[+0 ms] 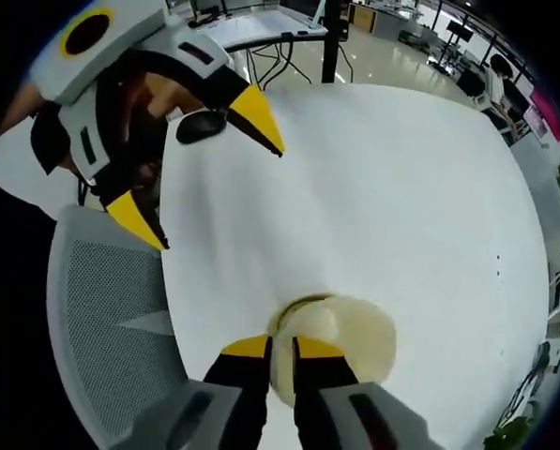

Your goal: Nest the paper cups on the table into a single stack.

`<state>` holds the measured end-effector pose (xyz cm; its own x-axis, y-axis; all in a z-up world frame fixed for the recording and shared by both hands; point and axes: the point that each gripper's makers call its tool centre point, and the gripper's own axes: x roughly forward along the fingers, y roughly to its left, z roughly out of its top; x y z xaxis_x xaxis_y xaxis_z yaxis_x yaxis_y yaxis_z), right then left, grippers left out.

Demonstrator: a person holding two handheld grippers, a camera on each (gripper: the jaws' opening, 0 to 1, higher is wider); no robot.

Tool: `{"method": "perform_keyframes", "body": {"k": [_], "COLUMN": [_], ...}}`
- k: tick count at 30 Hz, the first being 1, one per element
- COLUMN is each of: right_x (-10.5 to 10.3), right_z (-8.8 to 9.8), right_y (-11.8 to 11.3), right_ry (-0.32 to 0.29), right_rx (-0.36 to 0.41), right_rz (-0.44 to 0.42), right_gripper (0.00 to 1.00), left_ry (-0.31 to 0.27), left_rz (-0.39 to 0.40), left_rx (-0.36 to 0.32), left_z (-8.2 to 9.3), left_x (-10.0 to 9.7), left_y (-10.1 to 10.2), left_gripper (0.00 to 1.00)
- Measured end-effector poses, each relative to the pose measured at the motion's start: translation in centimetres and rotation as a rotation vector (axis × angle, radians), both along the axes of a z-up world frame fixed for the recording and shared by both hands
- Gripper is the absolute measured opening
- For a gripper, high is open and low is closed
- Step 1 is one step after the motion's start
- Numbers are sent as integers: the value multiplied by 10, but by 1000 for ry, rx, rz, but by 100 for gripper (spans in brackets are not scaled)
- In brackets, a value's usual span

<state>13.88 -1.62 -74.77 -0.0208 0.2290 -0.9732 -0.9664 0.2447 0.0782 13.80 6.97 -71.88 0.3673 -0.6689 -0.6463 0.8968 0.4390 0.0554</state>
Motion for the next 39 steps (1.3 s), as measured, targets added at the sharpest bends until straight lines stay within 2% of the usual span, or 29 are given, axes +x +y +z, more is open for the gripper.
{"method": "perform_keyframes", "body": {"k": [10,15,23,27,30,34,39], "right_x": [0,2,8,14,12,14,10], "right_z": [3,7,15,19,23,20,18], "right_y": [-2,-2,-2,-8,-13,-17,-32], "right_ry": [-3,-12,-27,-49,-71,-91,-108], "right_rx": [15,37,103,122,149,192,220], "right_rz": [-4,16,-15,-23,-14,-28,-60], "right_gripper": [12,22,34,41,46,53,58], "left_ry": [1,1,1,-2,-3,-1,-2], "left_rz": [-8,-12,-28,-34,-39,-60,-66], "left_rx": [-1,-4,-6,-5,-3,5,10], "left_z": [-5,-2,-3,-1,-8,-1,-2], "left_x": [3,1,3,3,12,5,12], "left_y": [-1,-6,-16,-20,-20,-28,-30], "left_gripper": [58,58,58,58,58,60,62]}}
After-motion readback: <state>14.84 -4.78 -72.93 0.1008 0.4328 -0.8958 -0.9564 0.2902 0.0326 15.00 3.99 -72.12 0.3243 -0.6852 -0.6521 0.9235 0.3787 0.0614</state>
